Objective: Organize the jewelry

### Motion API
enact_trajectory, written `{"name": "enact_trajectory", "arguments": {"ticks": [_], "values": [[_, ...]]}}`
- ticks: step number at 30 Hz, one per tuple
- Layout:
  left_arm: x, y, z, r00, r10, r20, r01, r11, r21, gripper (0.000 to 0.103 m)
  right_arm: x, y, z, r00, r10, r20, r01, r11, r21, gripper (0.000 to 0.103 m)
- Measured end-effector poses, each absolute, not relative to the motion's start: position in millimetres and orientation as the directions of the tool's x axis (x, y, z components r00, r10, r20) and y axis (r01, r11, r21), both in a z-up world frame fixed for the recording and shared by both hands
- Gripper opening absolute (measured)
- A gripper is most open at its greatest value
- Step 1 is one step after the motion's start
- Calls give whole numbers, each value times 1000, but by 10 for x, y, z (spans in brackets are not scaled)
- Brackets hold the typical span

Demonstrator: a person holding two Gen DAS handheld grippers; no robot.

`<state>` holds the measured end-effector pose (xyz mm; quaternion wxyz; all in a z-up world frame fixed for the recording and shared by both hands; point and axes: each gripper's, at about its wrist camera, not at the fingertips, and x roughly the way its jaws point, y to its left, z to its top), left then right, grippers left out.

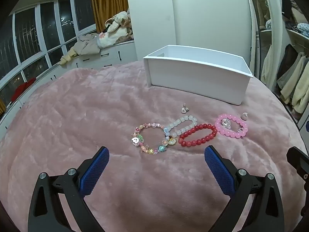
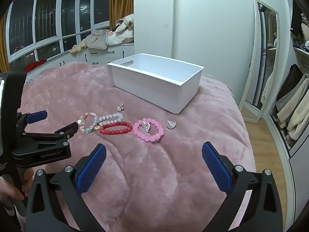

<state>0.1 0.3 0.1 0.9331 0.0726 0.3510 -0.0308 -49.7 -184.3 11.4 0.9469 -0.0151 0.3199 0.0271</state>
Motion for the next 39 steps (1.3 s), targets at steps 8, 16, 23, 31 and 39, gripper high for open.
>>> {"name": "enact_trajectory", "arguments": {"ticks": [8, 16, 23, 31, 39], "values": [[-27, -34, 8, 756, -16, -654, 117, 987, 111, 100, -510, -1837, 116, 802, 39, -596, -59, 998, -14, 98], [-51, -13, 34, 764, -36, -644, 124, 988, 92, 100, -520, -1835, 142, 806, 46, -590, -63, 998, -9, 98], [-63, 11, 1, 758, -37, -652, 132, 986, 98, 100, -531, -1828, 157, 808, 46, -587, -63, 998, -8, 98], [-74, -20, -10, 767, -34, -641, 131, 986, 104, 100, -550, -1839, 173, 815, 44, -577, -60, 998, -8, 98], [-74, -28, -9, 770, -35, -637, 130, 986, 103, 100, -563, -1854, 174, 816, 45, -577, -59, 998, -6, 98]]}}
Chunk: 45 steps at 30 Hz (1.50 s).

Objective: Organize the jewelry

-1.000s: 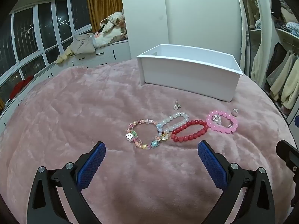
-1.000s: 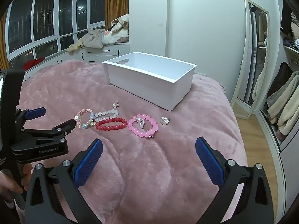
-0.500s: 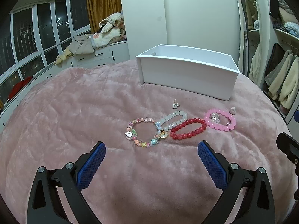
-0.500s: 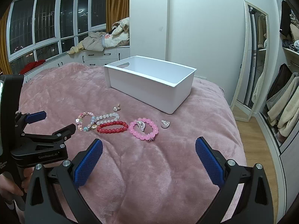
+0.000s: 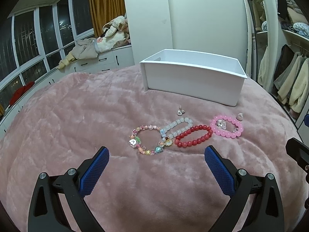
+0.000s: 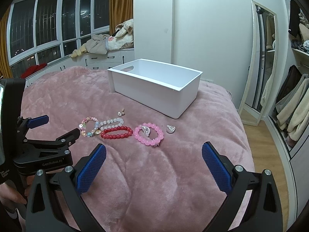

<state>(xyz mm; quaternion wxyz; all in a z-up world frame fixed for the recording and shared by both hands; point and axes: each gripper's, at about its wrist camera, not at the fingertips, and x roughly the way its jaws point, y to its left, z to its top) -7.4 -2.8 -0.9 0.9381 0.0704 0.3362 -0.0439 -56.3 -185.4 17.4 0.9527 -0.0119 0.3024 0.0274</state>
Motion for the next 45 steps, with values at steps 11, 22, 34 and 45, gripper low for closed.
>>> {"name": "enact_trajectory", "arguments": {"ticks": [11, 22, 34, 45], "values": [[-76, -21, 41, 782, -47, -622, 123, 989, 80, 100, -603, -1877, 213, 825, 52, -563, -59, 998, 6, 98], [-76, 1, 75, 794, -47, -607, 114, 991, 72, 100, -613, -1876, 218, 826, 47, -562, -55, 998, 3, 98], [-109, -7, 63, 797, -52, -602, 121, 990, 75, 100, -608, -1896, 220, 826, 50, -561, -54, 998, 9, 98], [-109, -2, 74, 798, -56, -600, 124, 990, 73, 100, -610, -1898, 214, 827, 50, -560, -54, 998, 8, 98]]}}
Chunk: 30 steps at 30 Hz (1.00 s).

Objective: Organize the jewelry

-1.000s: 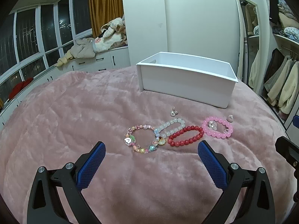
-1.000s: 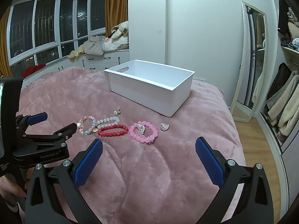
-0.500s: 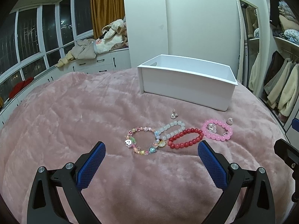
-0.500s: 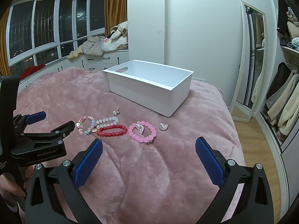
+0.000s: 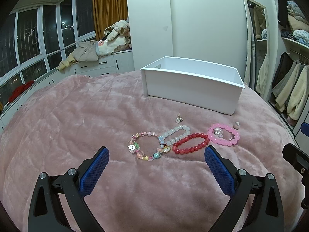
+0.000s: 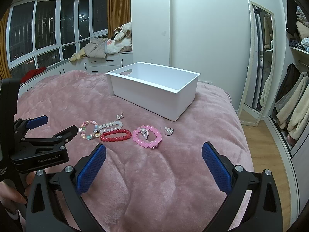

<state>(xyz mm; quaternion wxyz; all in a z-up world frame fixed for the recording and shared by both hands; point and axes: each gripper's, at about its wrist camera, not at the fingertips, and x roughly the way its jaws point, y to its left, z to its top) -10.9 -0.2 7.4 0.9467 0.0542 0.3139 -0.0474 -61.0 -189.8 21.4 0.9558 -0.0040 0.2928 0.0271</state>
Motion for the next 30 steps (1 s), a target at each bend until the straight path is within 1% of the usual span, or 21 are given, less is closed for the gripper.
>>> {"name": "enact_trajectory", "arguments": {"ticks": [17, 25, 28, 29, 30], "values": [[-98, -3, 85, 799, -62, -598, 129, 989, 70, 100, -583, -1887, 211, 827, 53, -559, -59, 998, 6, 98], [29, 1, 107, 794, -74, -603, 151, 985, 78, 100, -399, -1907, 192, 821, 62, -567, -79, 997, -6, 97], [107, 10, 77, 787, -79, -612, 154, 986, 71, 100, -253, -1925, 149, 803, 89, -589, -104, 995, 7, 89], [151, 22, 58, 782, -81, -618, 154, 986, 66, 100, -192, -1934, 127, 794, 97, -601, -112, 994, 13, 83], [193, 32, 34, 777, -79, -624, 152, 986, 64, 100, -125, -1944, 102, 784, 106, -612, -122, 992, 17, 80]]}}
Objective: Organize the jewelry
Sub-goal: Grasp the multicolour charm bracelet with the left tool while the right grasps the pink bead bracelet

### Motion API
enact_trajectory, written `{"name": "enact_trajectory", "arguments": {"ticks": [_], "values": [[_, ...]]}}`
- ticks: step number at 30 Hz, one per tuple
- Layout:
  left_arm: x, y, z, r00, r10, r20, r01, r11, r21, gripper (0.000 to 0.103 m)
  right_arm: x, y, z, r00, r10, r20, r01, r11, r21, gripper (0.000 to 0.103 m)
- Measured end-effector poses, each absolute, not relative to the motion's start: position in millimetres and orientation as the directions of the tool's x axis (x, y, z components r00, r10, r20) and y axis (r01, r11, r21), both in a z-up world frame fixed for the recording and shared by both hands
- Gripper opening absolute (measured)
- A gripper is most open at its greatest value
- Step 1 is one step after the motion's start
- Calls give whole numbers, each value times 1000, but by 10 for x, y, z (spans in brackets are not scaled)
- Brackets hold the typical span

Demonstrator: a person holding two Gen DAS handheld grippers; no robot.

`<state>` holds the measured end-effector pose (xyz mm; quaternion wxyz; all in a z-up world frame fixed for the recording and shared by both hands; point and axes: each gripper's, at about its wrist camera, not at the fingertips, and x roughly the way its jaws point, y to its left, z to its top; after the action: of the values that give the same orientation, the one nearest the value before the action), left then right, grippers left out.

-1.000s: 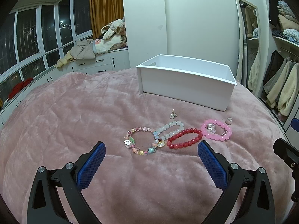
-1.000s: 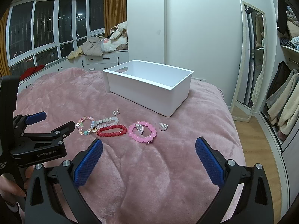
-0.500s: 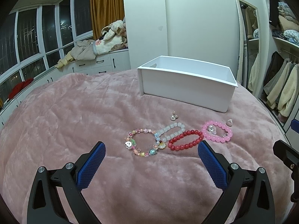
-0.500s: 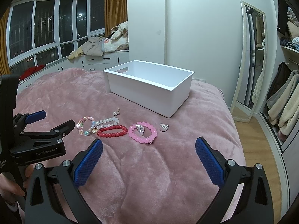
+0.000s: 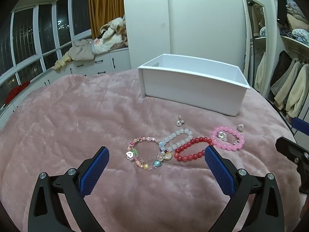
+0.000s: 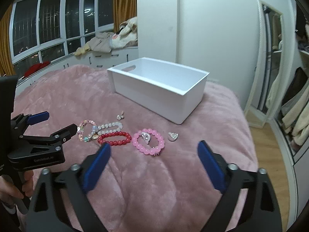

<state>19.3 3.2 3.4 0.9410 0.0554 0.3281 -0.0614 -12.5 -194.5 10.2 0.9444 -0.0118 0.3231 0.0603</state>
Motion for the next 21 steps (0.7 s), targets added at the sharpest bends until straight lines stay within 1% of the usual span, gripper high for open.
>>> {"name": "enact_trajectory", "arguments": {"ticks": [1, 3, 4, 5, 6, 7, 9, 10, 11, 14, 16, 18, 20, 21], "values": [[233, 45, 14, 773, -77, -630, 149, 987, 62, 100, -52, -1960, 74, 775, 116, -622, -132, 991, 21, 79], [344, 109, -43, 757, -74, -649, 135, 990, 45, 98, 76, -2003, 13, 756, 134, -641, -145, 989, 37, 71], [384, 136, -71, 750, -73, -657, 131, 991, 40, 93, 163, -2042, -34, 741, 148, -655, -150, 987, 54, 69], [442, 174, -107, 740, -72, -669, 124, 992, 31, 86, 207, -2067, -68, 731, 156, -664, -151, 986, 66, 63], [498, 207, -148, 727, -70, -683, 119, 993, 25, 84, 271, -2103, -104, 719, 166, -675, -152, 985, 81, 59], [548, 237, -190, 716, -64, -695, 112, 993, 25, 82, 349, -2143, -153, 703, 176, -688, -151, 984, 98, 57], [609, 282, -267, 700, -57, -712, 107, 994, 26, 80, 489, -2213, -249, 672, 201, -712, -151, 979, 134, 51], [641, 303, -310, 690, -53, -722, 105, 994, 28, 77, 518, -2238, -282, 663, 214, -718, -153, 977, 150, 49], [680, 326, -364, 675, -51, -736, 103, 994, 26, 72, 566, -2256, -321, 650, 224, -726, -155, 975, 162, 44], [752, 388, -471, 640, -53, -767, 89, 996, 6, 64, 701, -2281, -424, 612, 253, -749, -163, 968, 193, 39], [782, 428, -539, 619, -48, -784, 79, 997, 0, 60, 775, -2263, -478, 591, 254, -766, -168, 967, 191, 33], [801, 456, -596, 605, -48, -795, 73, 997, -5, 58, 846, -2230, -547, 567, 237, -788, -168, 971, 171, 21], [832, 484, -660, 585, -56, -809, 68, 997, -19, 54, 897, -2207, -611, 544, 245, -802, -174, 968, 178, 14], [853, 501, -693, 573, -62, -817, 64, 997, -31, 54, 919, -2195, -644, 534, 243, -810, -173, 969, 177, 13]]}}
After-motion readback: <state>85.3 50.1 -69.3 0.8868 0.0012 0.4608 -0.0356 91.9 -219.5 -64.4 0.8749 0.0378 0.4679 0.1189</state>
